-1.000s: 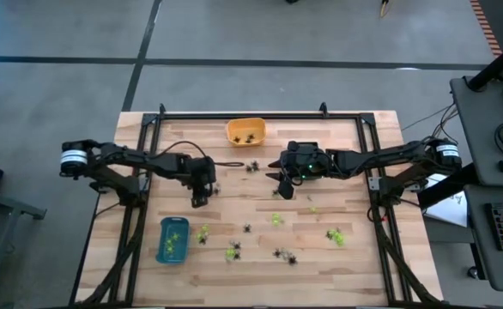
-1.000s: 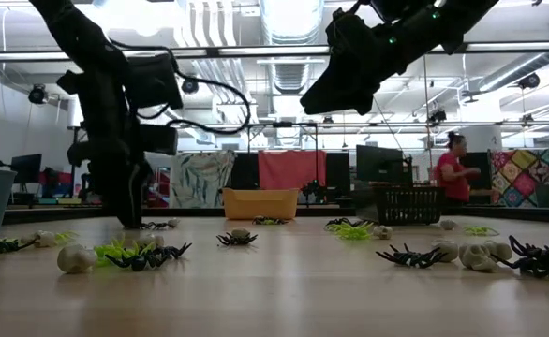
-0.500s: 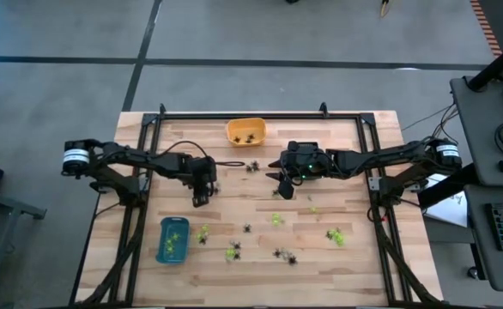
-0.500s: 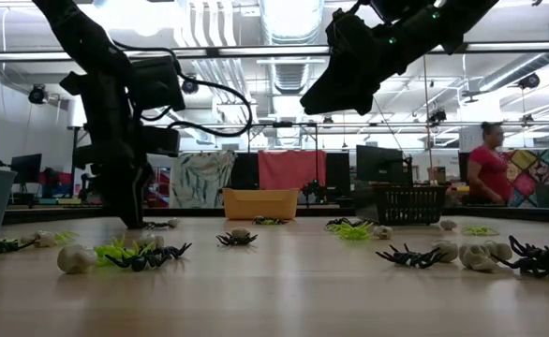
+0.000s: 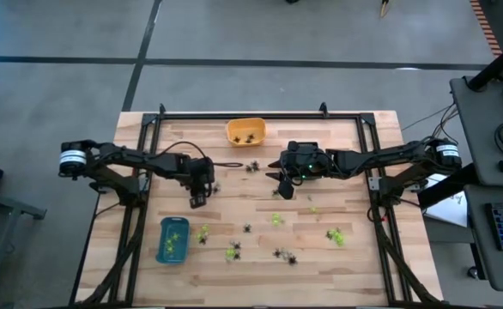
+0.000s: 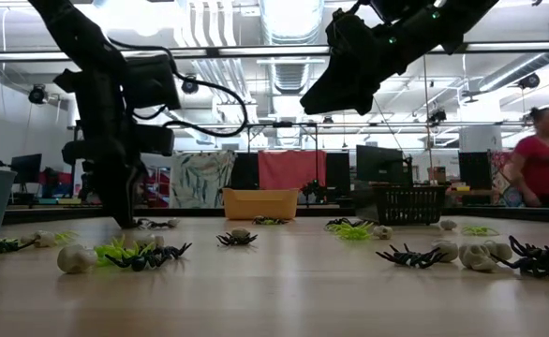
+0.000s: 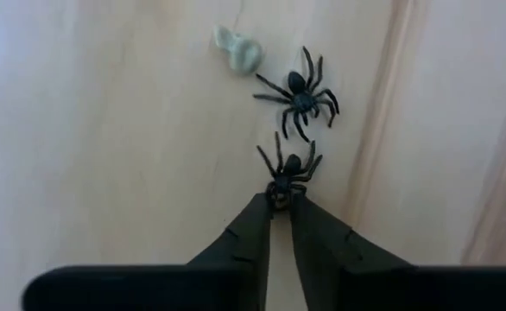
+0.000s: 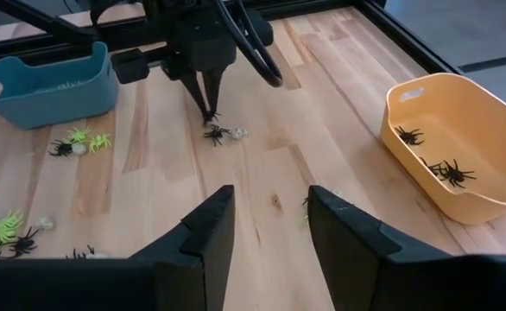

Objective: Sort Halloween decoration
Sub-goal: Put the white skull toy into the black bin

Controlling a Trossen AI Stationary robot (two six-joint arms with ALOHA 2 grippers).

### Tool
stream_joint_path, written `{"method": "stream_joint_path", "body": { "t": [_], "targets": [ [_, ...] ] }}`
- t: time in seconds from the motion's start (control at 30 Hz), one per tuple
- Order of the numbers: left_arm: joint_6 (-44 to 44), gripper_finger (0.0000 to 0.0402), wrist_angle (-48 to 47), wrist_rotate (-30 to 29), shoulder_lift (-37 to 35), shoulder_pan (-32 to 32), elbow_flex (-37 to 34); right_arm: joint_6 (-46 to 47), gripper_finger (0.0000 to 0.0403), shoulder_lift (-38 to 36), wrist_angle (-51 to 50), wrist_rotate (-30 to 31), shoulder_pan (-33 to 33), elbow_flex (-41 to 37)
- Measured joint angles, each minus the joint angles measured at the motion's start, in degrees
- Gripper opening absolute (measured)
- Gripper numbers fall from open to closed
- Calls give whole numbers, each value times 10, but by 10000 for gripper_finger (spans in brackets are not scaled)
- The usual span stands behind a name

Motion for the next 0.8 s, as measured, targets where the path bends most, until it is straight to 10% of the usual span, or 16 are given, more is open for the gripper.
{"method": "stream_joint_path", "body": {
  "t": [0.8],
  "targets": [
    [16, 0, 25, -7, -62, 0, 25, 0, 134, 0, 0, 0, 0, 0]
  ]
}}
